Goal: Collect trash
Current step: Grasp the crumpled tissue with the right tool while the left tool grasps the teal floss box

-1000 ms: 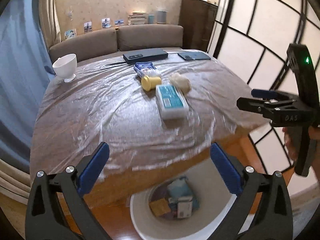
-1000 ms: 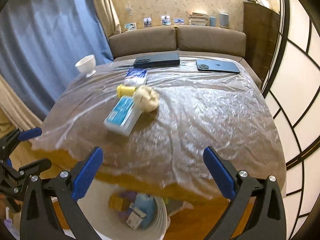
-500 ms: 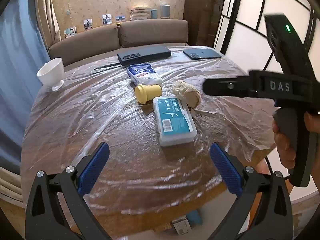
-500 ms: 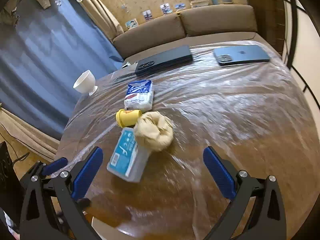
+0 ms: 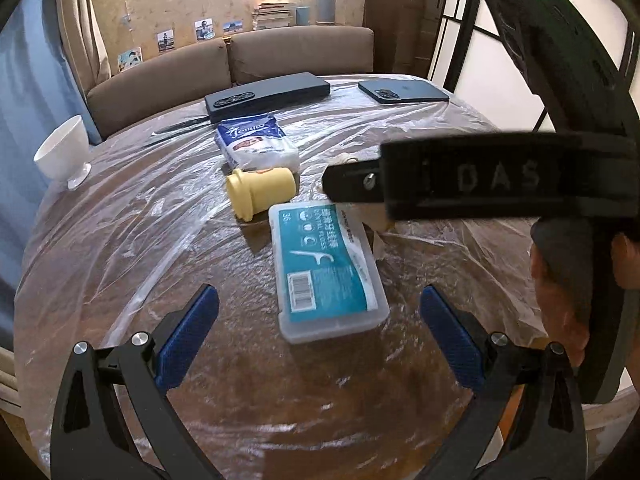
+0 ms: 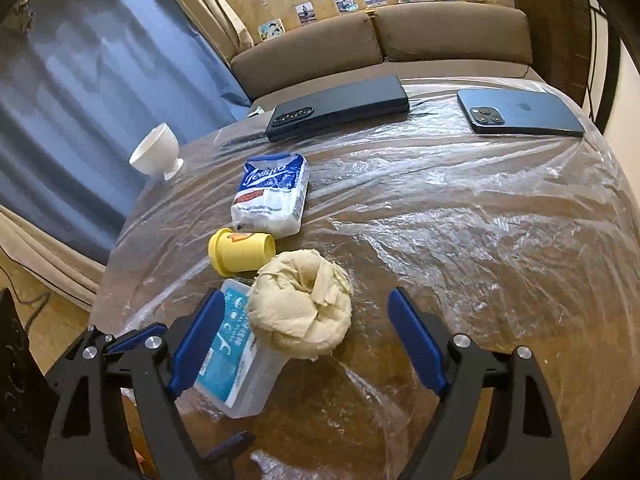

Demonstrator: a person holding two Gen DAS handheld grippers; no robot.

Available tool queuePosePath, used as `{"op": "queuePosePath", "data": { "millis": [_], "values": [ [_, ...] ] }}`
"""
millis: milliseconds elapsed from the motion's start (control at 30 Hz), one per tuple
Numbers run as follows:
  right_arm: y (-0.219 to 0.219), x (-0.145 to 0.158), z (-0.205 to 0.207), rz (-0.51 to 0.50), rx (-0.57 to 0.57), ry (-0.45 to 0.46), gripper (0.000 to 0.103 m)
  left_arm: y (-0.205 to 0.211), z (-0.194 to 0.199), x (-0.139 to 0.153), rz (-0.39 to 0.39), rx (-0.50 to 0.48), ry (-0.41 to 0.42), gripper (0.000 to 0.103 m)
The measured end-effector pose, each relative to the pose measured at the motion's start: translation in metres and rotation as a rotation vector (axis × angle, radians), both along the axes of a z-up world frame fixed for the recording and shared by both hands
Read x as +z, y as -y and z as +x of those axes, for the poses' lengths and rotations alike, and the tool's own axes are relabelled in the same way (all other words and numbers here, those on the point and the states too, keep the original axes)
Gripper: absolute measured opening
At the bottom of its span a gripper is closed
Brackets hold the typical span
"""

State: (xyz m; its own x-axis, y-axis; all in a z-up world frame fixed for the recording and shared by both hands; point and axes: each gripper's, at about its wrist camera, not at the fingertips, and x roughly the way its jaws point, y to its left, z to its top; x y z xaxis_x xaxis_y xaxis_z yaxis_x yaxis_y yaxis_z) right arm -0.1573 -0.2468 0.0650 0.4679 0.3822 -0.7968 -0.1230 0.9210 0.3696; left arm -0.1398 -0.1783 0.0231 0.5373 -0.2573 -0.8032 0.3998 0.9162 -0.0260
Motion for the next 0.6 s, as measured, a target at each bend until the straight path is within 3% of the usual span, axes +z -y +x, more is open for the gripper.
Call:
{"op": "queuePosePath", "data": {
  "millis": [300,433,533,600],
  "values": [
    [-0.002,-0.01,0.007,0.005,0.019,-0.018,0.072,-0.005,0.01,-0.007,-0.02,0.016,-0.009,0.101],
    [-0.004,-0.011,0.008,-0.003,0.033,-0.014,0.06,-0.004,0.012,-0.008,-0.008,0.01,0.003,0.1],
    [-0.003,-0.01,0.009,0.017,0.042,-0.012,0.052,-0.003,0.014,-0.009,-0.006,0.004,0.0,0.089],
    [-0.005,-0.008,0.009,0.003,0.046,-0.005,0.052,-0.003,0.015,-0.01,-0.011,-0.001,-0.008,0.084]
  ]
}}
